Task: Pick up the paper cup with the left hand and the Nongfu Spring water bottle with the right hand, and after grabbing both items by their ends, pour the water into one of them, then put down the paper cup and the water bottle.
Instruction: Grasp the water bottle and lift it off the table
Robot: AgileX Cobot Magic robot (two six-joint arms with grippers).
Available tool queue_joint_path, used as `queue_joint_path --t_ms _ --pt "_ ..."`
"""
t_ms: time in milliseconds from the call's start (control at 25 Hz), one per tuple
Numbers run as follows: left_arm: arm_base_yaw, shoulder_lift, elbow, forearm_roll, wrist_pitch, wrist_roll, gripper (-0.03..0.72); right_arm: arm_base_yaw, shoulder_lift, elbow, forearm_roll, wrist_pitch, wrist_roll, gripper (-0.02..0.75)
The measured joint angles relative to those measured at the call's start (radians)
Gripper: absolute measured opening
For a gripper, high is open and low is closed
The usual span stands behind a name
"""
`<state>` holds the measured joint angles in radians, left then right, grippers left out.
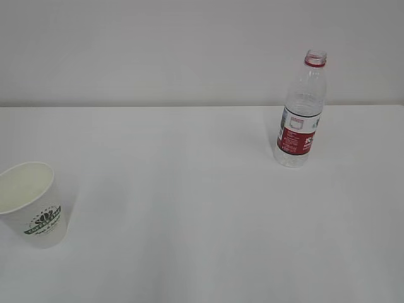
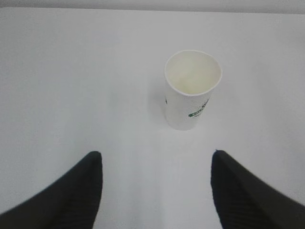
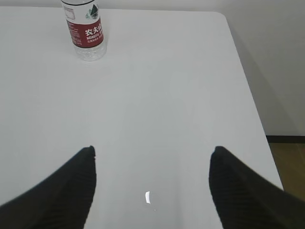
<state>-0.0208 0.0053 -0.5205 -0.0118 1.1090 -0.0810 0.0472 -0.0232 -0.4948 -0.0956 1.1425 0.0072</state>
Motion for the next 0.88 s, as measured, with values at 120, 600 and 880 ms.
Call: queue_joint_path --t_ms 120,600,880 --pt "0.000 0.000 0.000 0.000 -0.007 0.000 0.516 0.000 0.000 0.000 0.000 0.000 0.000 0.557" --pt "0.000 0.000 0.000 0.000 -0.013 0.000 0.516 0.000 0.000 0.000 0.000 0.000 0.000 0.556" --pt "0.000 0.000 0.000 0.000 -0.013 0.000 0.498 0.000 0.000 0.000 0.000 0.000 0.000 0.556"
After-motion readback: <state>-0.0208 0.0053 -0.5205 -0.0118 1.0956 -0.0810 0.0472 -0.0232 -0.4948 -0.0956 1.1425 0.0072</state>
